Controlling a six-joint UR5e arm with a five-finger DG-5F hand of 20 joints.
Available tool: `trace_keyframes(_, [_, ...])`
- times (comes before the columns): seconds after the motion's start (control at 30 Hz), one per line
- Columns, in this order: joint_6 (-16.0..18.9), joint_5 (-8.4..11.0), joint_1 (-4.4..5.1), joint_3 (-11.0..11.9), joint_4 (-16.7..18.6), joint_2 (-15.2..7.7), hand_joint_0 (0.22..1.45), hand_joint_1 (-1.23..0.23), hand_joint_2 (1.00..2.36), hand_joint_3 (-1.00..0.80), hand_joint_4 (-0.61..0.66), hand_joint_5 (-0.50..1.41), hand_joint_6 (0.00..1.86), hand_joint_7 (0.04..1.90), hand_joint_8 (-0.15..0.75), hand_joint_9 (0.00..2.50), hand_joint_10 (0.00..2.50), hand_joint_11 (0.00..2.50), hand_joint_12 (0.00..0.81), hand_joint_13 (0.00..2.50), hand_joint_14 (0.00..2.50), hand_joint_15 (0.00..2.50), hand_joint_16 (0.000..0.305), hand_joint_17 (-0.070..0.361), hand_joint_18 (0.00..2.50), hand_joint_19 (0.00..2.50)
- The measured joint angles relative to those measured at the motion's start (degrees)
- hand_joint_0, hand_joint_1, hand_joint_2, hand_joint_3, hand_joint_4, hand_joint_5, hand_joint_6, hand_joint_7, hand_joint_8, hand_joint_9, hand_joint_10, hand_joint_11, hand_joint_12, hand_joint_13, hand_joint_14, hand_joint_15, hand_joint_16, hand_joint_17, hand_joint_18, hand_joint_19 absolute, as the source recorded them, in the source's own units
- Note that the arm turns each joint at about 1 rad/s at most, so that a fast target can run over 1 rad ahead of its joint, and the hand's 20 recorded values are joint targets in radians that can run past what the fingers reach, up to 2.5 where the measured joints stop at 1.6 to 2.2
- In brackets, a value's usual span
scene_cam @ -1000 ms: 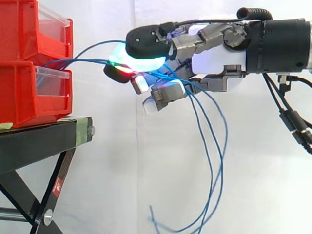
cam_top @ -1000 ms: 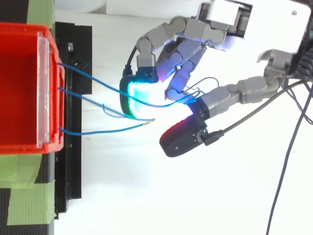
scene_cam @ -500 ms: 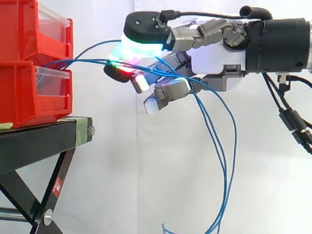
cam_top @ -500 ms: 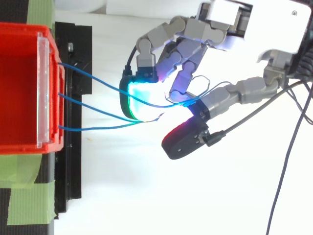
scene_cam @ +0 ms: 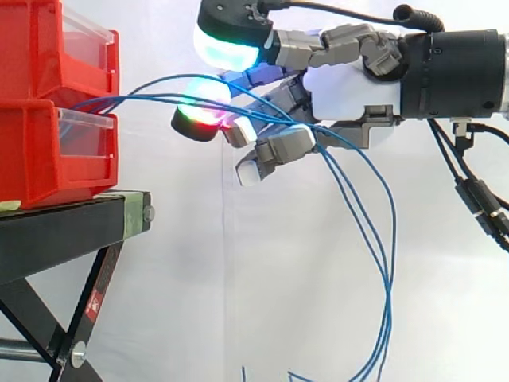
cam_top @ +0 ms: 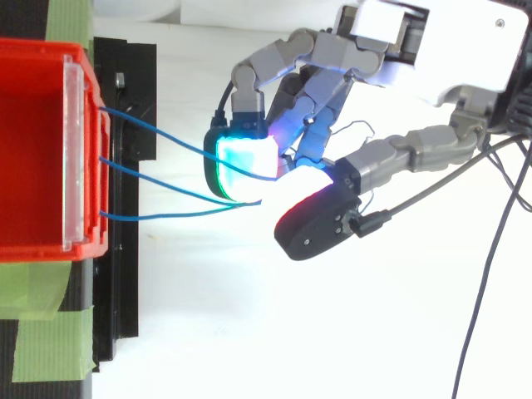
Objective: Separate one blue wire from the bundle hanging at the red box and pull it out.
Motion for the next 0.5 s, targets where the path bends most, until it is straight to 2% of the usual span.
trace_keyframes(0.2, [0.0, -0.01, 0.01, 0.01, -0.04, 0.01, 0.61, -0.65, 1.01, -0.4, 0.2, -0.15, 0.72, 1.22, 0.357, 1.14, 0.02, 1.15, 0.308, 1.44, 0.01, 1.55, 0.052, 0.117, 0.69, 0.81])
trace_keyframes(0.5, [-0.04, 0.0, 0.01, 0.02, -0.05, 0.02, 0.62, -0.68, 1.02, -0.27, 0.18, -0.16, 0.78, 1.19, 0.369, 1.17, 0.02, 1.16, 0.317, 1.44, 0.01, 1.54, 0.051, 0.115, 0.7, 0.8])
